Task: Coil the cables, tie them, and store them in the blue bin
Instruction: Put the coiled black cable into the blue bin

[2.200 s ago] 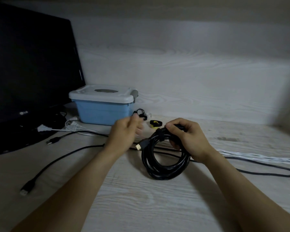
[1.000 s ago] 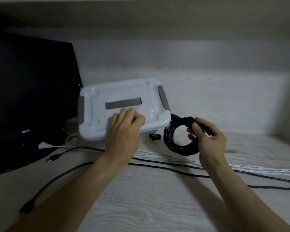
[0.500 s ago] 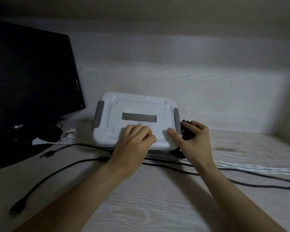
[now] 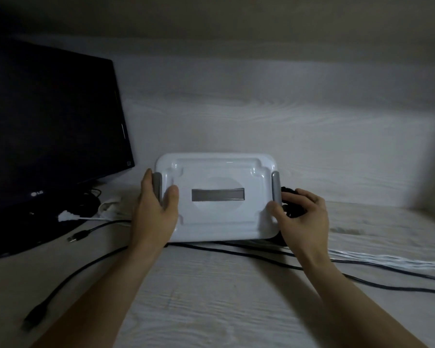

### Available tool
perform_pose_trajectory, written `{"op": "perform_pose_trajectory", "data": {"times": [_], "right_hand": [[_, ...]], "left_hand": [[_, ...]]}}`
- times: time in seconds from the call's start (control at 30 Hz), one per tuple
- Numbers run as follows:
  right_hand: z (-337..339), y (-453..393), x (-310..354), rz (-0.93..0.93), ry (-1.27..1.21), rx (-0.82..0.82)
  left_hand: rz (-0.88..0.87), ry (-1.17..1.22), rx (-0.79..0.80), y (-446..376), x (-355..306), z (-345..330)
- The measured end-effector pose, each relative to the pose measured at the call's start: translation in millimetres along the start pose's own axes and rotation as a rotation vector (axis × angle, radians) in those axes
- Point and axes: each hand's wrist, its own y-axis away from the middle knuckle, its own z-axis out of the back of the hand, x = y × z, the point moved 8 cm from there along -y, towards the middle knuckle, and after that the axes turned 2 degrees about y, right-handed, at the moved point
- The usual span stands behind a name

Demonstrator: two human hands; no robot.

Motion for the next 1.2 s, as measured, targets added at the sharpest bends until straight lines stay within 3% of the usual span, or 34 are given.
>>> {"op": "perform_pose_trajectory", "data": {"times": [0.17,0.4,0.93,1.1,1.2], "right_hand": [[8.5,-0.1,2.4,-0.01,-0.009,-0.034],[8.5,2.9,1.5,-0.011,-0.011,-0.053],[12.6,-10.5,-6.1,0.026,0.118,-0.049],[10.0,-16.1,-9.0,-0.001,0.085,0.032],[14.4,-14.8,-6.8,-0.005,-0.003,-0.001]], "left_hand": [[-0.142,0.019,-0.073,0.3,-7.9,5.9],[-0.094,-0.003,-0.162,-1.1,-12.5,13.8],[0.311,0.355,-0.092,-15.9,26.8,9.2],[0.425,0.437,-0.101,-11.1,29.4,5.4],[0.509,0.502,-0.119,-11.3,35.5,3.5]]}}
